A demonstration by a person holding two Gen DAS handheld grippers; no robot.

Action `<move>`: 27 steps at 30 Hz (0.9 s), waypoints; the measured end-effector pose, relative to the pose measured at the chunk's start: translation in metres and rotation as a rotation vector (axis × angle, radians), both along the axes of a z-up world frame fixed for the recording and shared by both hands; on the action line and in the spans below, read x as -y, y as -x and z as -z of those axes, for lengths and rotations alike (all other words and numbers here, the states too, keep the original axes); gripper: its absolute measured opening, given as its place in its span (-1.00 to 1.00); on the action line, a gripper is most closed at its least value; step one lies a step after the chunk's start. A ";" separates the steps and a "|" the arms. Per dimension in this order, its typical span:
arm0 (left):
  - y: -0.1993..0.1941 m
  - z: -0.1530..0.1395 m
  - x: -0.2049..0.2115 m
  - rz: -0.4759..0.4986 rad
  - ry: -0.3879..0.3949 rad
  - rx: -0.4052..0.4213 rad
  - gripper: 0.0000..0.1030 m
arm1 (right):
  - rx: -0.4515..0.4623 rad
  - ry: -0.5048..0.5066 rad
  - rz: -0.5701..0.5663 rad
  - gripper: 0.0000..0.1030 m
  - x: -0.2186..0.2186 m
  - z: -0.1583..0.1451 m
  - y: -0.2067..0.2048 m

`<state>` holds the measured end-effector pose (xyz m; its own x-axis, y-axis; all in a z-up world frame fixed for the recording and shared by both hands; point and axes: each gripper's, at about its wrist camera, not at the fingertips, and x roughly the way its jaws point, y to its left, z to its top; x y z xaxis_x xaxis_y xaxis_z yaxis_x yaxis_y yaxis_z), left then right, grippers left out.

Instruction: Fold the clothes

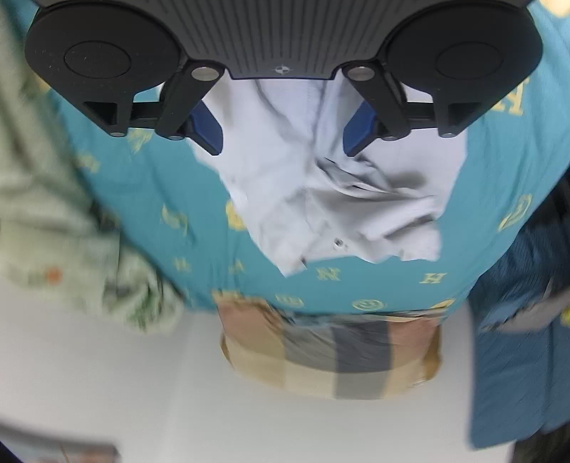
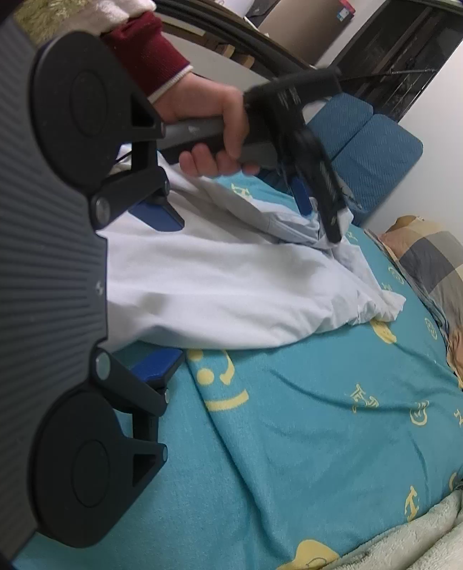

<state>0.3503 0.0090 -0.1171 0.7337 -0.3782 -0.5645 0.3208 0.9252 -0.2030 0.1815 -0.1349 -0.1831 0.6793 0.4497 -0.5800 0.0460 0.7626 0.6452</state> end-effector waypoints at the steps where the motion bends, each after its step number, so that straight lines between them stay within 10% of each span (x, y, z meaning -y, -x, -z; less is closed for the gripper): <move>1: 0.000 -0.004 -0.011 -0.035 0.034 0.010 0.56 | 0.004 0.003 -0.003 0.47 -0.001 -0.001 0.000; 10: -0.066 -0.017 -0.036 -0.134 0.023 -0.003 0.51 | -0.021 -0.003 0.007 0.47 0.002 0.005 -0.004; 12: -0.082 -0.013 -0.024 -0.099 -0.016 -0.030 0.12 | -0.026 -0.010 0.009 0.47 0.003 0.007 -0.004; 14: -0.095 -0.010 -0.011 -0.052 -0.019 -0.084 -1.00 | -0.035 -0.012 0.005 0.47 0.002 0.009 -0.006; 27: -0.116 0.003 0.066 0.163 -0.040 -0.129 -0.67 | -0.023 0.013 0.050 0.46 0.017 0.017 -0.024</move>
